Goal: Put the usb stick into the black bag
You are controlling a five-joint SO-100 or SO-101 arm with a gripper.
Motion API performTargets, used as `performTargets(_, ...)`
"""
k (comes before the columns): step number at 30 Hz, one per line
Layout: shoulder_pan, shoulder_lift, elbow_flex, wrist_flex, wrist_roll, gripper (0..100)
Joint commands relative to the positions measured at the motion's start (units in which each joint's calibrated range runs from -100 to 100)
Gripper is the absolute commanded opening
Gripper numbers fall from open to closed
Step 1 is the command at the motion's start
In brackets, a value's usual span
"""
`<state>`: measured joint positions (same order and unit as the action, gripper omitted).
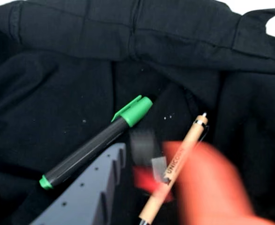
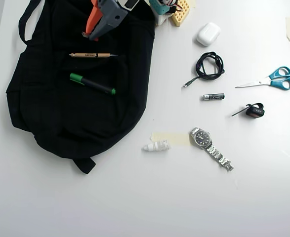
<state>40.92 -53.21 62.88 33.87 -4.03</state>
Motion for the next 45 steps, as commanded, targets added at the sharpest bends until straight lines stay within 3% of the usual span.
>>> performTargets(1,-0.5,-0.1,-0.8,-0.4,0.2,27)
performTargets(2,-1.5,-1.1,-1.3,-0.4,-0.1,19)
performTargets(3,-5.0,-3.1,-2.0,-0.4,-0.1,5)
performTargets(4,-9.1,-5.5,-1.7,-0.4,0.2,2)
performTargets(9,-41.7,-23.6,7.9,1.7,-0.3,2)
performTargets(12,-52.8,-31.9,12.4,1.7,-0.4,2)
performTargets(15,-58.1,-36.4,15.4,1.7,-0.4,2)
performTargets(30,-60.1,-46.3,25.3,1.8,0.2,2)
performTargets(39,-59.2,-46.0,36.4,9.9,0.3,2)
performTargets(45,-59.2,-46.1,36.4,23.6,0.2,2)
